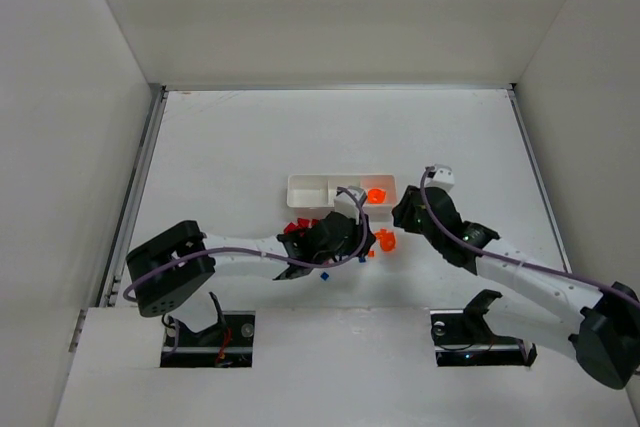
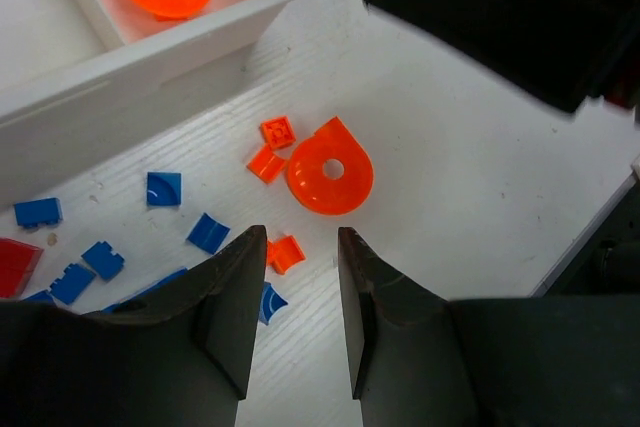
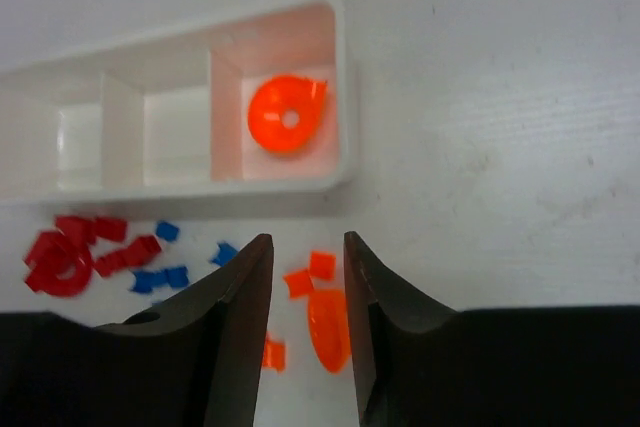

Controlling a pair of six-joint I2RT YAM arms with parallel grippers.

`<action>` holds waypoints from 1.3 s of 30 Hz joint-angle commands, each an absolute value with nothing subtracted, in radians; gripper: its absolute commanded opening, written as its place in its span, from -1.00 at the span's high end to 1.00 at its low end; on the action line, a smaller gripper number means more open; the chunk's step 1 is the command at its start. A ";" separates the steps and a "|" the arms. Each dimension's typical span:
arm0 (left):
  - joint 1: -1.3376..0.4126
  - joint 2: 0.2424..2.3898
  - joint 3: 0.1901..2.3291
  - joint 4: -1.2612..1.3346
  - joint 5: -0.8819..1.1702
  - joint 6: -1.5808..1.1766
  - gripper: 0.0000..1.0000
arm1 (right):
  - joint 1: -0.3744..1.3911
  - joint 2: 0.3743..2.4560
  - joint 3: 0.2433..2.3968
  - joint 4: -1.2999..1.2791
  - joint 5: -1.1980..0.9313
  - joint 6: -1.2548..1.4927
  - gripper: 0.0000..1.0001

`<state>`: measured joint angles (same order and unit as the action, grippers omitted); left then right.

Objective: Sort the legos into containers by color

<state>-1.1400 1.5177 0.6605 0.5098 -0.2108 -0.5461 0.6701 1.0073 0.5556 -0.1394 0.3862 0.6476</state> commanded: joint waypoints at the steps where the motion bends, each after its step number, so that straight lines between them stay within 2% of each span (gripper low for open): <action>1: -1.124 1.514 0.667 0.558 -0.197 -0.537 0.37 | 0.737 1.002 0.522 -0.282 0.371 0.756 0.04; 3: -1.133 1.525 0.672 0.557 -0.190 -0.534 0.37 | 0.771 1.023 0.512 -0.284 0.364 0.790 -0.02; 8: -1.130 1.491 0.638 0.555 -0.212 -0.545 0.36 | 0.786 1.144 0.512 -0.221 0.318 0.819 0.12; 12: -1.098 1.395 0.566 0.552 -0.265 -0.548 0.34 | 0.786 1.206 0.506 -0.172 0.313 0.828 0.41; 15: -1.050 1.315 0.516 0.523 -0.302 -0.569 0.31 | 0.783 1.201 0.505 -0.176 0.336 0.836 0.72; 18: -0.990 1.229 0.465 0.465 -0.327 -0.597 0.27 | 0.785 1.135 0.521 -0.225 0.365 0.825 0.81; 24: -0.835 1.089 0.396 0.267 -0.390 -0.699 0.22 | 0.774 1.026 0.601 -0.250 0.374 0.732 0.80; 29: -0.756 1.013 0.359 0.152 -0.405 -0.755 0.22 | 0.696 1.142 0.719 -0.109 0.365 0.614 0.78; 35: -0.755 0.945 0.342 0.026 -0.469 -0.798 0.24 | 0.601 1.304 0.784 0.035 0.339 0.566 0.73; 37: -0.762 0.949 0.345 0.008 -0.466 -0.804 0.22 | 0.579 1.344 0.793 0.063 0.312 0.569 0.62; 39: -0.777 0.956 0.344 0.014 -0.459 -0.805 0.20 | 0.574 1.373 0.795 0.086 0.292 0.571 0.29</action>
<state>-0.7601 0.9634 0.3511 0.0723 -0.4221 -0.7467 0.5838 1.3479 0.7521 -0.0162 0.3294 0.5961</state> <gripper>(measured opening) 0.394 0.310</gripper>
